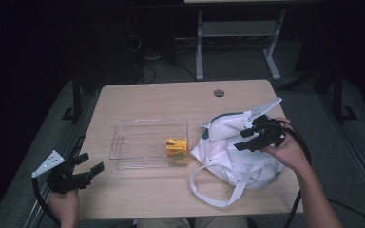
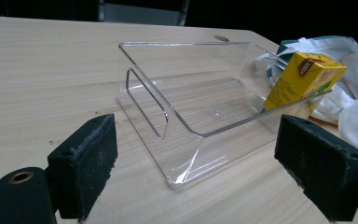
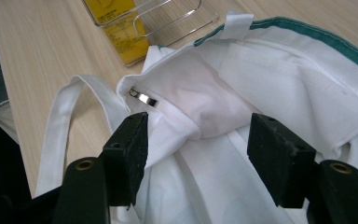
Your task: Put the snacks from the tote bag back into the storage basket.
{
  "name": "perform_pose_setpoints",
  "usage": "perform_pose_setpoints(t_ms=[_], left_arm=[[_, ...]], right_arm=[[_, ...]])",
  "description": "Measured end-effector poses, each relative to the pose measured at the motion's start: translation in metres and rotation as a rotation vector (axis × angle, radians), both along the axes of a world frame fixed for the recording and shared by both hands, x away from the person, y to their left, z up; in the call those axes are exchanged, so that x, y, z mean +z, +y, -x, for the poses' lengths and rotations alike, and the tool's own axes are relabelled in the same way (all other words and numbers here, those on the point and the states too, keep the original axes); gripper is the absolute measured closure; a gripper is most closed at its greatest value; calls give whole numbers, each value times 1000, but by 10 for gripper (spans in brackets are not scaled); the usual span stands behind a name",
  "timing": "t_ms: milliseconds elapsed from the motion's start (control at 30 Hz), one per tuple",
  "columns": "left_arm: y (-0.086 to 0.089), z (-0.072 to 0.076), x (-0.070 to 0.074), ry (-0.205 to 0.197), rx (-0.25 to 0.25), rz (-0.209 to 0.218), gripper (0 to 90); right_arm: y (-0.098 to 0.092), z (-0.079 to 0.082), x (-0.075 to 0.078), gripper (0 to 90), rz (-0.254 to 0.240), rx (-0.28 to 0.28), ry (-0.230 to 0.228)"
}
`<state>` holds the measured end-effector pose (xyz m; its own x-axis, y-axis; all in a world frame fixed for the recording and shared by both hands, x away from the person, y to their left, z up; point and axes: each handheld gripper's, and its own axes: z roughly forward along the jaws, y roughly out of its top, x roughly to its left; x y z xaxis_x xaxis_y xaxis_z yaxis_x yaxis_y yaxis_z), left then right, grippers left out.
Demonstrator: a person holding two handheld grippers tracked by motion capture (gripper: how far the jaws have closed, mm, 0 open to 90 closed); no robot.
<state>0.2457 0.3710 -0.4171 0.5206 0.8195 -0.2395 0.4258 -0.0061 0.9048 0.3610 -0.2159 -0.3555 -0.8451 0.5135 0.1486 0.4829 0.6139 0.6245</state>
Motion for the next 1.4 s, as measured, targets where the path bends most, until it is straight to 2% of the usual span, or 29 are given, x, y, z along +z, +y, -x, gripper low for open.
perform_pose_setpoints(t_ms=[367,667,867,1033,1133,1333,1400], left_arm=[[-1,0,-1,0,-4,-2,124],[-1,0,-1,0,1,0,125],[-2,0,-1,4,2,-8,125],[-2,0,-1,7,-7,-19,125],[-2,-1,-1,7,-7,-21,125],[-3,-1,-1,2,-9,-25,125],[-3,-1,-1,-1,-11,-28,125]], right_arm=[[-13,9,-9,377,-30,-34,-14],[-25,17,-18,376,-37,-67,-20],[-32,25,-26,373,-39,-86,-16],[-37,29,-30,372,-49,-89,-32],[-40,34,-31,372,-68,-99,-21],[-45,39,-37,369,-71,-99,-34],[-46,42,-37,368,-77,-114,-16]])
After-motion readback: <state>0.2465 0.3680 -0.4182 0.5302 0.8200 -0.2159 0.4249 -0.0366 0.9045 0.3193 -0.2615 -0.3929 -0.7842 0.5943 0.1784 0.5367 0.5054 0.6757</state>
